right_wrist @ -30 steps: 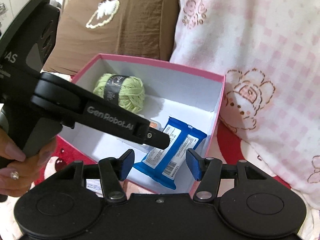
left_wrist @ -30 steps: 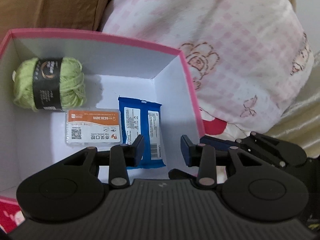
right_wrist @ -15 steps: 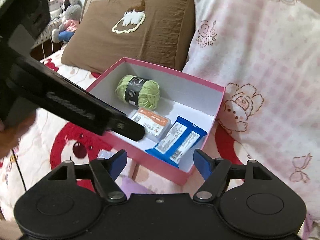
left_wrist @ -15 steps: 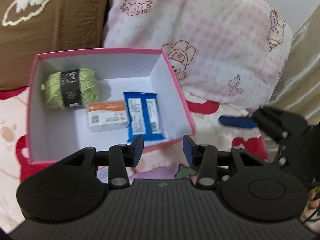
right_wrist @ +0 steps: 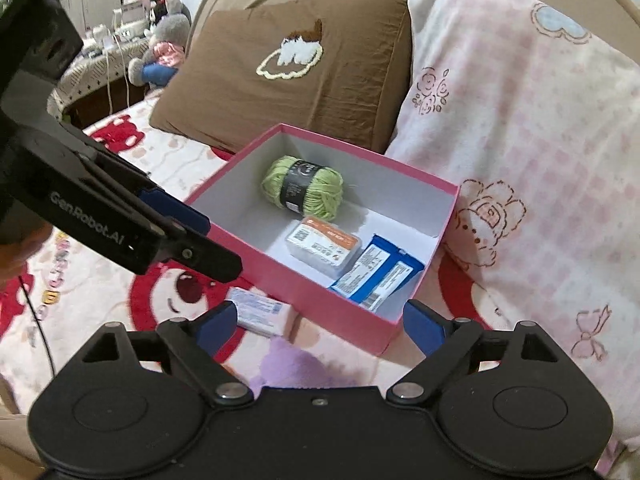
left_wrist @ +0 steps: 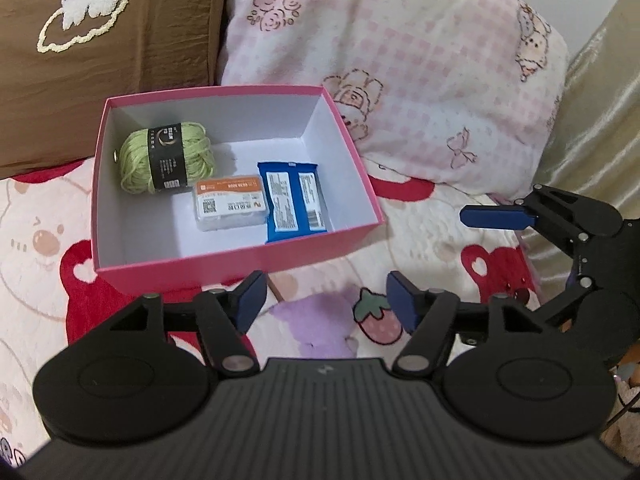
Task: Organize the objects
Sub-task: 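Withdraw the left tool from the box toward the white medicine box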
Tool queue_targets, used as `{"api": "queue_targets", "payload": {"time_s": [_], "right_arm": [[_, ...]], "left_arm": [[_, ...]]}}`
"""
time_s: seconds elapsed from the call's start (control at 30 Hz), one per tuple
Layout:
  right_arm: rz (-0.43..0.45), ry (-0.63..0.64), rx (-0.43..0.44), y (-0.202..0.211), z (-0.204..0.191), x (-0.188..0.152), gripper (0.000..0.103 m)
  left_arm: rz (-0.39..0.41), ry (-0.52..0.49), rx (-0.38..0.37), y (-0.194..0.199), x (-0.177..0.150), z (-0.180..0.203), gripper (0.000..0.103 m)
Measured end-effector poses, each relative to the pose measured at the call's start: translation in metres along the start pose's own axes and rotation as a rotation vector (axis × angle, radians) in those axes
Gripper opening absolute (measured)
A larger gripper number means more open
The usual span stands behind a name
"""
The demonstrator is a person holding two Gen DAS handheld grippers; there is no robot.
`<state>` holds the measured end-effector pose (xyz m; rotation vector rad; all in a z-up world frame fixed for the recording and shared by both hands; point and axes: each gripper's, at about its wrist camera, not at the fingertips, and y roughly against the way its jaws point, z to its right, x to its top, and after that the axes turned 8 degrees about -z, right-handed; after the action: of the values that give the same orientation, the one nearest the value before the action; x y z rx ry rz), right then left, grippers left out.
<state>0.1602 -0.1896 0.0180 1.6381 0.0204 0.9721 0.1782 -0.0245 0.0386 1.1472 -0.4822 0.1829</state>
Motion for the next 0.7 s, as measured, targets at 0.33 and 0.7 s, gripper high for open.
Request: {"api": "queue_targets", "payload": {"time_s": [0.33,0.7], "right_arm": [[-0.002,0.024,0.005,0.008,-0.011,-0.026,0.092],[0.005,0.001,0.039,0.011,-0.013,-0.051,0.092]], "left_arm": [[-0.028,-0.032,0.014,0.006,-0.013,0.016,0.076],[-0.063,-0.041,-0.016,-0.003,-0.04,0.026,0.086]]}}
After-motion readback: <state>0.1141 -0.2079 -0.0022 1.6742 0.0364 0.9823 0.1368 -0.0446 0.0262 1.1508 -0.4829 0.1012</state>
